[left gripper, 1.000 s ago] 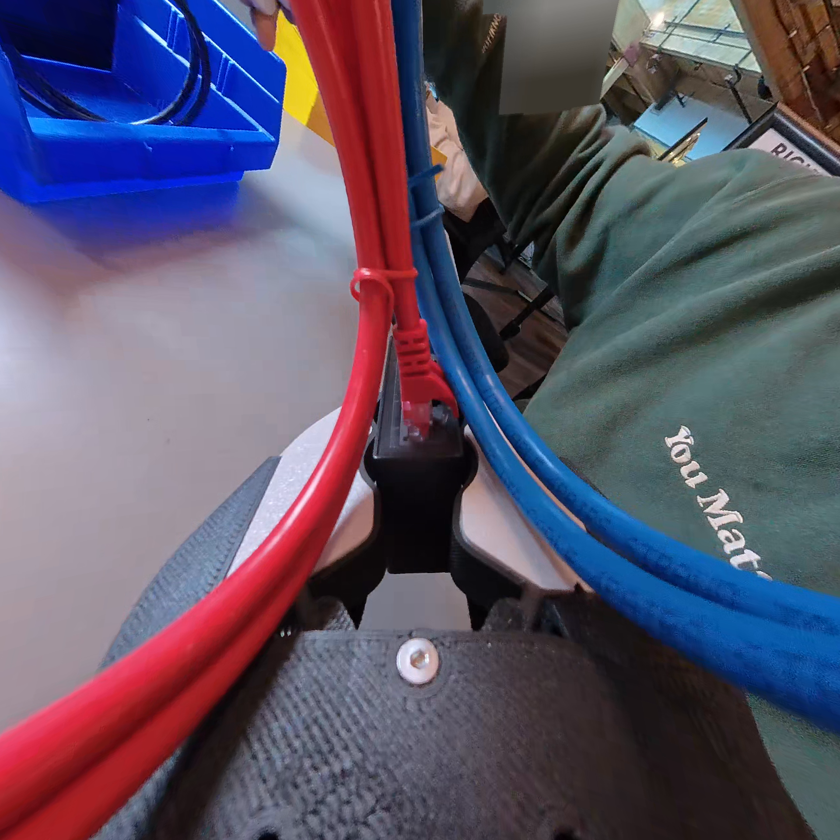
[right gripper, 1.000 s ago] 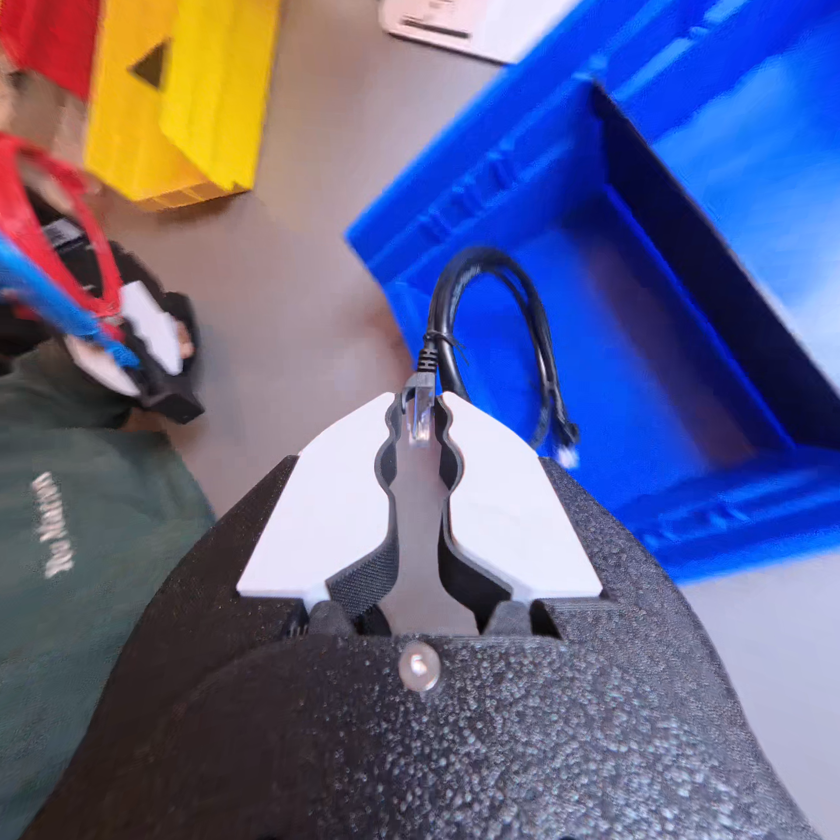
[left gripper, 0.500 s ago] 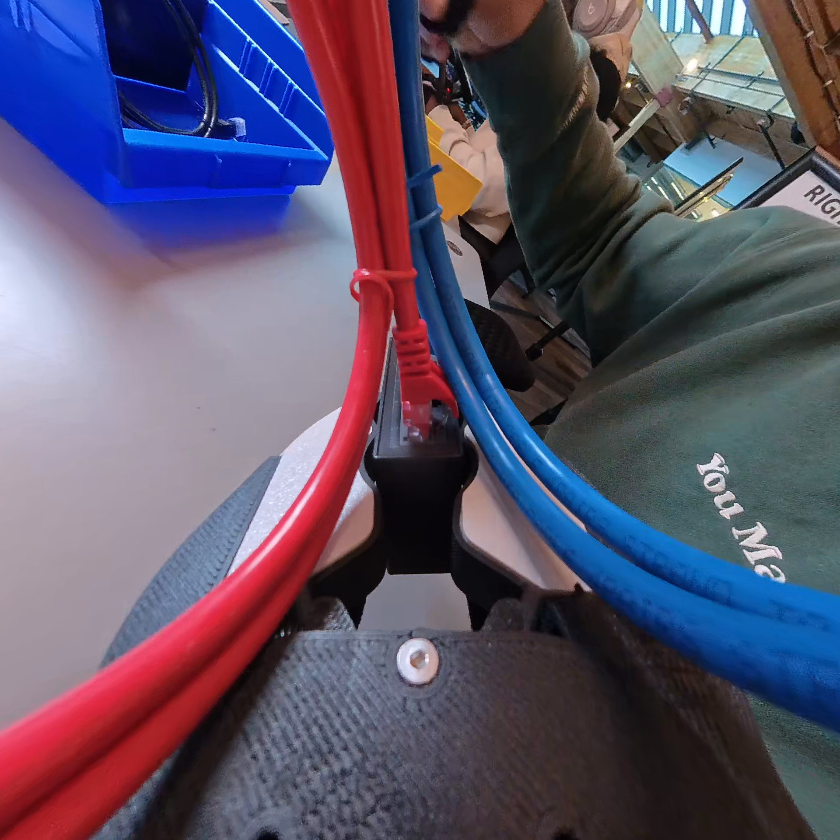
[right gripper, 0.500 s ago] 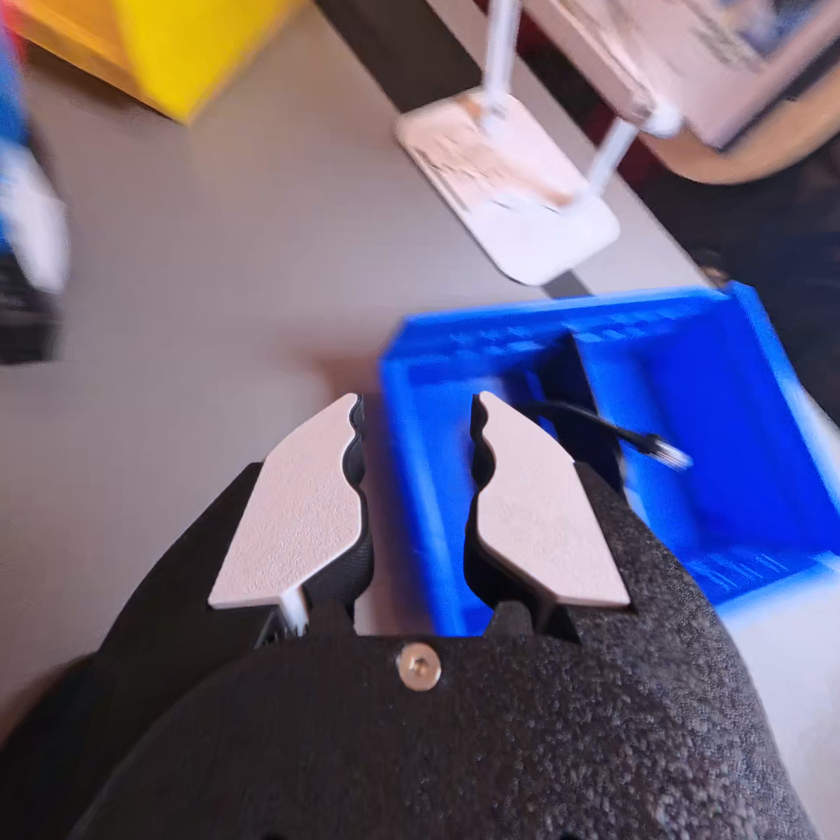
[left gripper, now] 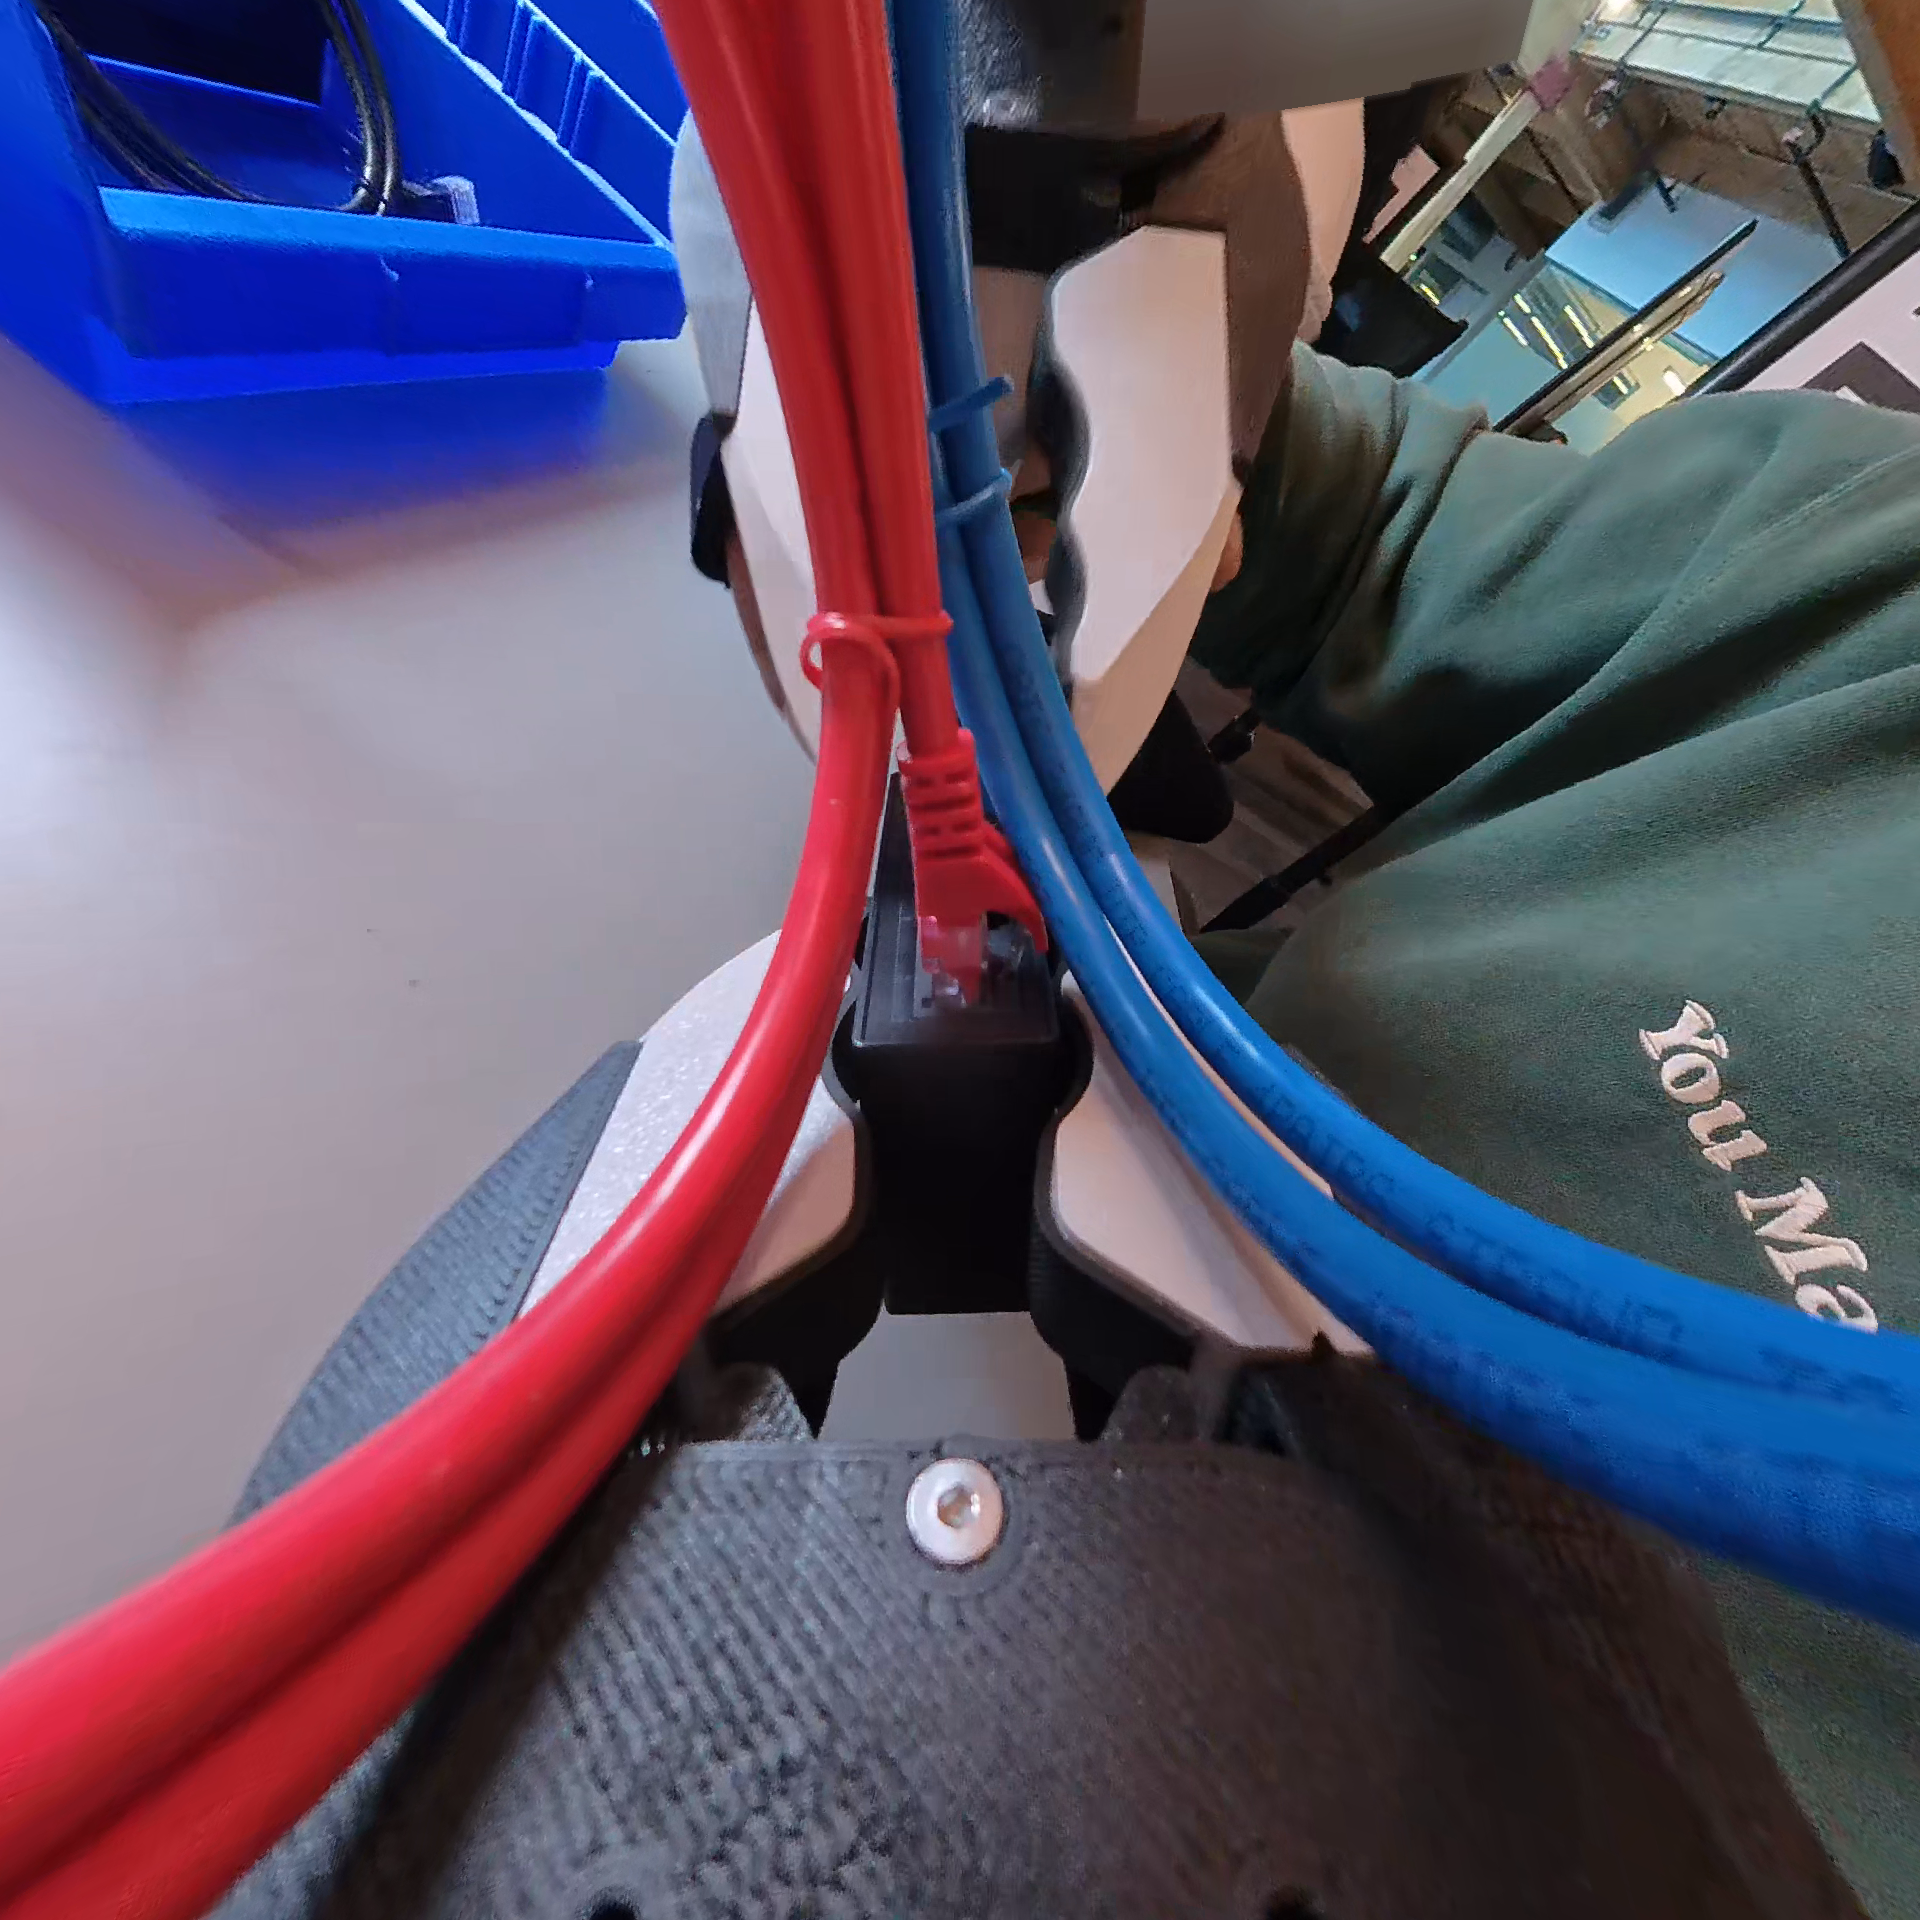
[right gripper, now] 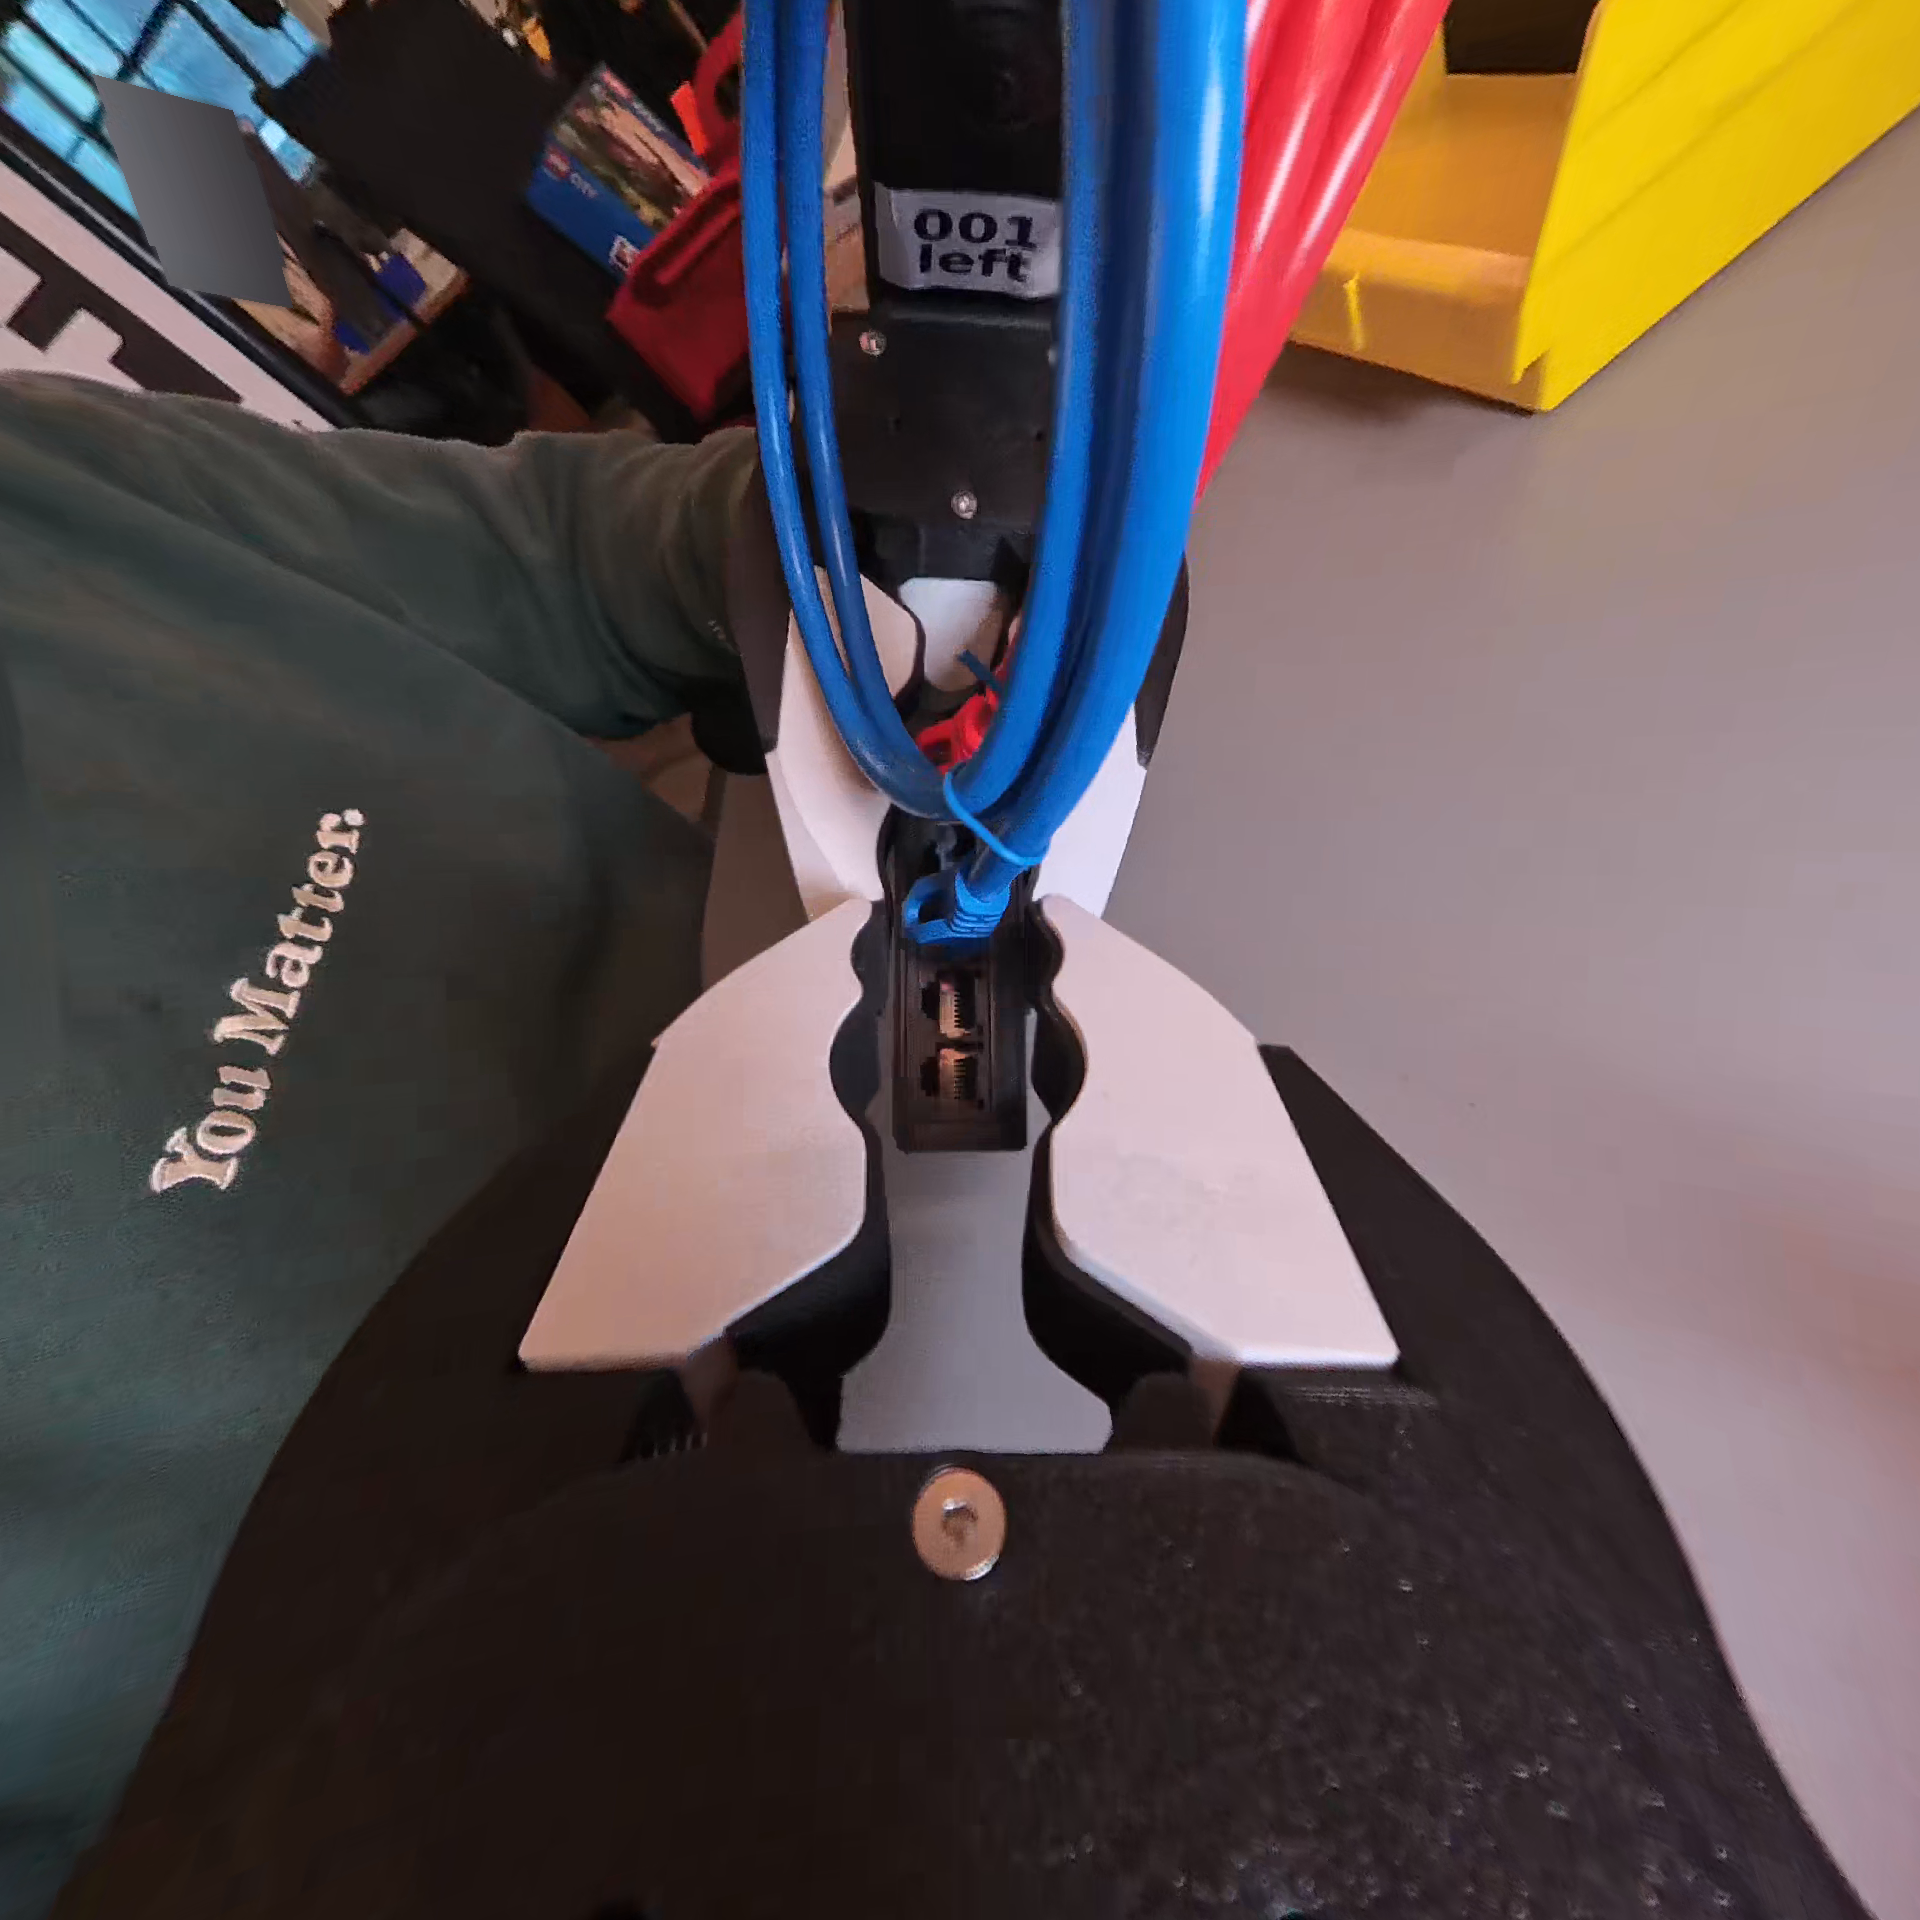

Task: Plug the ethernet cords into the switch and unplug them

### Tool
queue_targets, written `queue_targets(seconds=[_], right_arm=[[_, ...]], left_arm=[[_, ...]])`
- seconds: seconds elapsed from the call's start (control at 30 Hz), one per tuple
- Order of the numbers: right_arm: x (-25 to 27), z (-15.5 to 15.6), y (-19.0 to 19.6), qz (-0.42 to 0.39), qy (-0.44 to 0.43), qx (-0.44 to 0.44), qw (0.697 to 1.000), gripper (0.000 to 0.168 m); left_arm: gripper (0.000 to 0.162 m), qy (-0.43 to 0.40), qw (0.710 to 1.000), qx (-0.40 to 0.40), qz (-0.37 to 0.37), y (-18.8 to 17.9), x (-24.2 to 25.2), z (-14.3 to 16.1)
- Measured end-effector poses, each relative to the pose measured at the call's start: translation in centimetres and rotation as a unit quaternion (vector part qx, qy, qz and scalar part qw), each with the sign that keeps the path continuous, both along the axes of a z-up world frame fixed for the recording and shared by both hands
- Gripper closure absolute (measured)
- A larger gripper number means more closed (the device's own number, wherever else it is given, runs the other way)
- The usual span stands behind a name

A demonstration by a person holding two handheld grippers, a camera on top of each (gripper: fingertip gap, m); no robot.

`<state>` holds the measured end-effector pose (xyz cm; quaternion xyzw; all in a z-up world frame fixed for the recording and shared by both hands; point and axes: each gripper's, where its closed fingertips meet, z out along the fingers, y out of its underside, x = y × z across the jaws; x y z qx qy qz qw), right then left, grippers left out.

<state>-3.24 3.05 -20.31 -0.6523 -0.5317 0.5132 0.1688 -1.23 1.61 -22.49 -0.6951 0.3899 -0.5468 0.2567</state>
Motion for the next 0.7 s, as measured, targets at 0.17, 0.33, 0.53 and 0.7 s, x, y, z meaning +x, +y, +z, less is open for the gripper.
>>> queue_targets(seconds=[0.17,0.33,0.53,0.7], right_arm=[[-0.33,-0.30,-0.21,0.012,0.016,-0.022,1.000,0.153],[-0.29,-0.34,-0.23,0.004,0.035,0.012,0.999,0.154],[0.02,0.04,-0.04,-0.022,0.065,0.016,0.998,0.154],[0.35,0.30,-0.06,-0.031,0.077,0.021,0.996,0.154]], left_arm=[[0.125,0.007,1.000,0.002,0.003,0.13,-0.24,-0.12],[0.125,0.002,1.000,0.004,-0.011,-0.10,-0.27,-0.07],[0.129,0.032,0.999,0.031,-0.020,-0.21,-0.69,-0.63],[0.134,0.039,0.999,0.008,-0.030,-0.68,-0.69,-0.69]])
